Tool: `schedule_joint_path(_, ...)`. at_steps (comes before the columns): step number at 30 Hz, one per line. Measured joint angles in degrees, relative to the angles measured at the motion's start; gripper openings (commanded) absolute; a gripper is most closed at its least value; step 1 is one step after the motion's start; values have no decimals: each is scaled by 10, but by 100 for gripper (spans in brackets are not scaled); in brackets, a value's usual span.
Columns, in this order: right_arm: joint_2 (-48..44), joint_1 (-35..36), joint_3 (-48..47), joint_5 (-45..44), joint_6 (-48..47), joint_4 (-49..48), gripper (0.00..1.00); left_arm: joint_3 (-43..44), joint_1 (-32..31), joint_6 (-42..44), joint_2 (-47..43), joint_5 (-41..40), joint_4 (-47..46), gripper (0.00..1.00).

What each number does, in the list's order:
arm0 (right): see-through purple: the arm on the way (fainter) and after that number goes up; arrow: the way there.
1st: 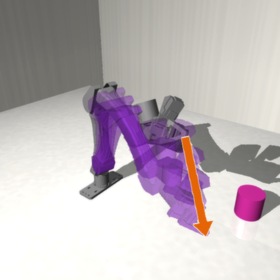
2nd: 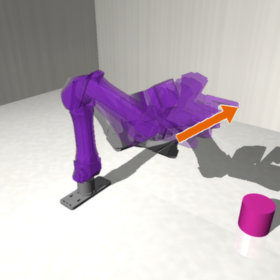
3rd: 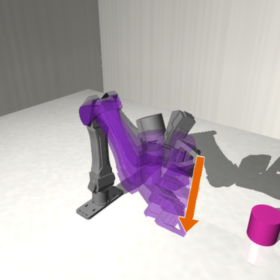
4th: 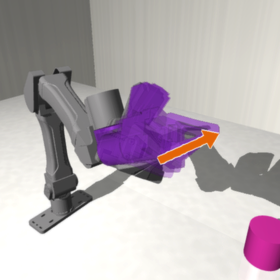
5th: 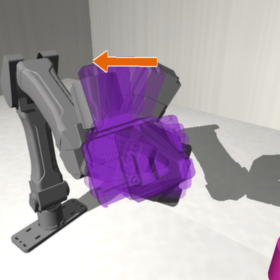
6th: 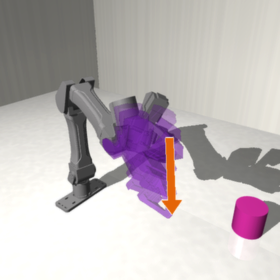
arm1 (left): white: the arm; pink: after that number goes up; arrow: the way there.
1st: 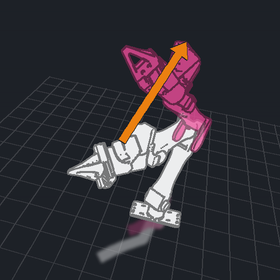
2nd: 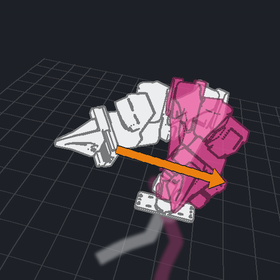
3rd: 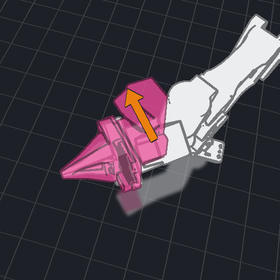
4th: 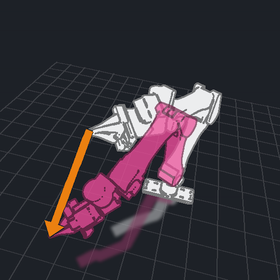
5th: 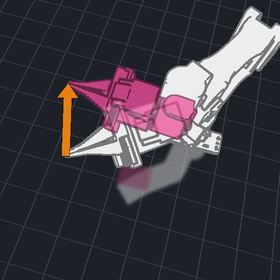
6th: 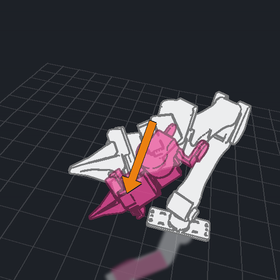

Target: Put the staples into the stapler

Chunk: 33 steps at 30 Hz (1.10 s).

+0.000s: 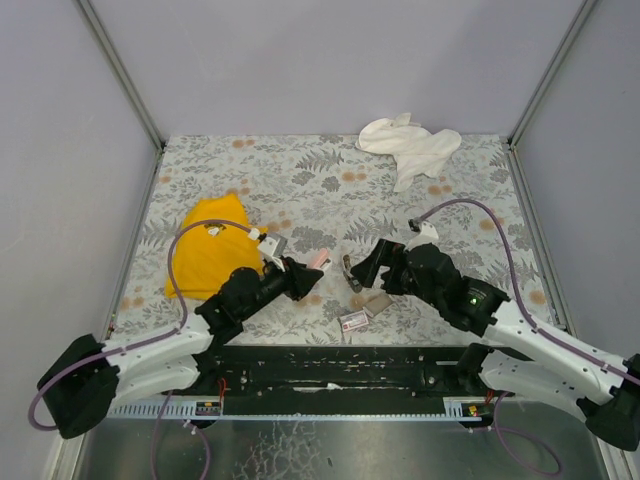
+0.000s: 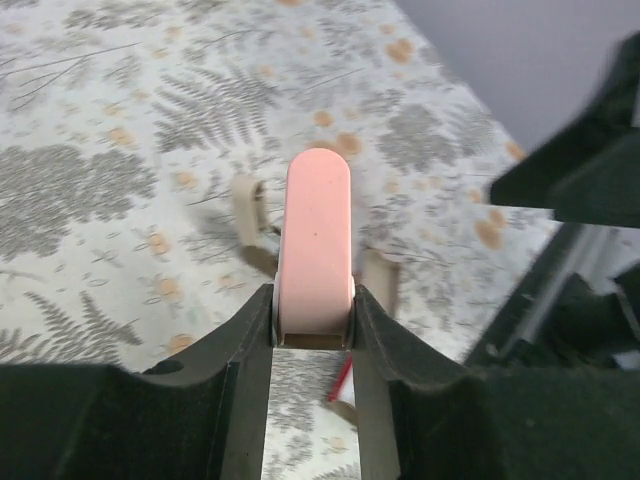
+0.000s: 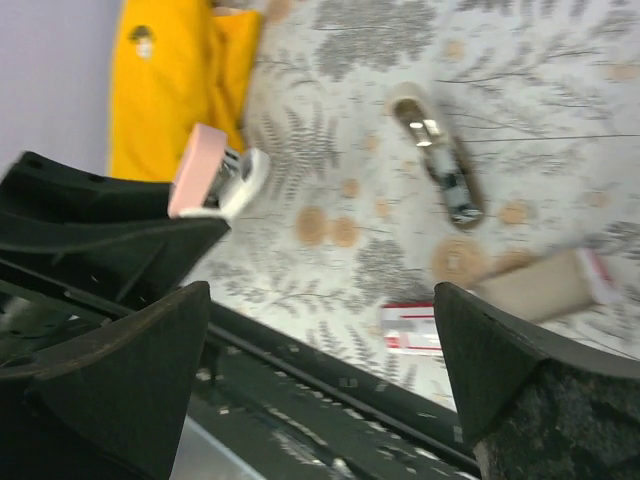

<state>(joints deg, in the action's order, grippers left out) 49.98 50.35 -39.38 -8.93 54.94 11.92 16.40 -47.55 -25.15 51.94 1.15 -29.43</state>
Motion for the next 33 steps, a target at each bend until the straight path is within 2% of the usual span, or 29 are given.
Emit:
schedule_joint_path(4,-16,0,2,-42,-39,59,99,-6,0,14,88,-67,-56,0)
schedule_joint_path(11,-19,0,47,-77,-95,71,94,-3,4,37,227,-143,-139,0)
schedule_joint_path(16,58,0,86,-81,-129,42,82,11,9,50,306,-153,-165,0)
schedule_joint_path(22,148,0,118,-78,-184,-39,74,25,27,69,364,-150,-188,0)
schedule_joint_path(26,206,0,110,-68,-233,-95,70,35,37,75,401,-140,-198,10)
schedule_joint_path(33,301,0,56,-58,-305,-152,61,35,42,76,423,-131,-217,34)
